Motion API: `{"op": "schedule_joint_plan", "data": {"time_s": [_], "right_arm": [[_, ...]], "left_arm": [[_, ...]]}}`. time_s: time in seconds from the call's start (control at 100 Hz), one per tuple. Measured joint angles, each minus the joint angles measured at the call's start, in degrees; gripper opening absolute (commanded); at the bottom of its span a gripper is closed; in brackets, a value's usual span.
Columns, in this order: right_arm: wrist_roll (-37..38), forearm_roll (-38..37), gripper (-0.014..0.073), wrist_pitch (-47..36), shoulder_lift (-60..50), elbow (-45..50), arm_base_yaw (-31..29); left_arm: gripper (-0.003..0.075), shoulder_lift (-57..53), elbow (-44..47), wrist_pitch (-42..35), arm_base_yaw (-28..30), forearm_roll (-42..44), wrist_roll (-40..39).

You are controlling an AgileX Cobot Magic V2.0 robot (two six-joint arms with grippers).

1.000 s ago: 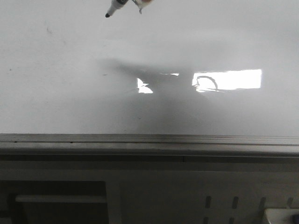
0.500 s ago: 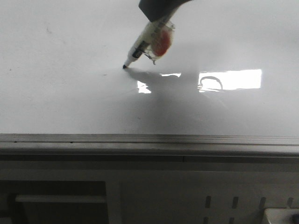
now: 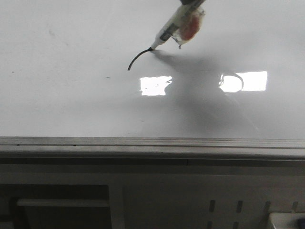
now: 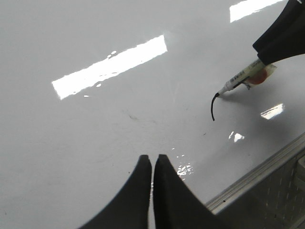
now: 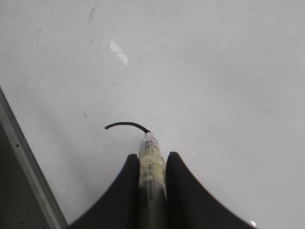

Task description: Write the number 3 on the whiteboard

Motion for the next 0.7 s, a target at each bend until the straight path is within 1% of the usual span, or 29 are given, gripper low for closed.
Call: {"op": "schedule_joint_plan", "data": {"time_s": [0.08,0.23,0.47,0.61,0.7], "right_arm": [[0.49,0.0,-0.0054,0.96,-0.97,0.18,-0.4],[1.11,1.57,-0.0054,0.15,-1.58,2.35,-0.36],[1.27,3.12,-0.0054,-0.96,0.24,4.63,4.0],[1.27,3.52,-0.0054,-1.21,0.26,4.73,3.92],[1.36,4.71,-0.0054,-0.68,0.16,4.73,2.57]], "left_arm": [[-0.002,0.0,0.0,0.0,0.0,0.0,0.0],[-0.002,0.0,0.0,0.0,0.0,0.0,0.0],[-0.002,0.0,0.0,0.0,0.0,0.0,-0.1],[-0.002,0.0,0.0,0.0,0.0,-0.05,-0.1],[-0.002,0.0,0.0,0.0,0.0,-0.05,-0.1]]}}
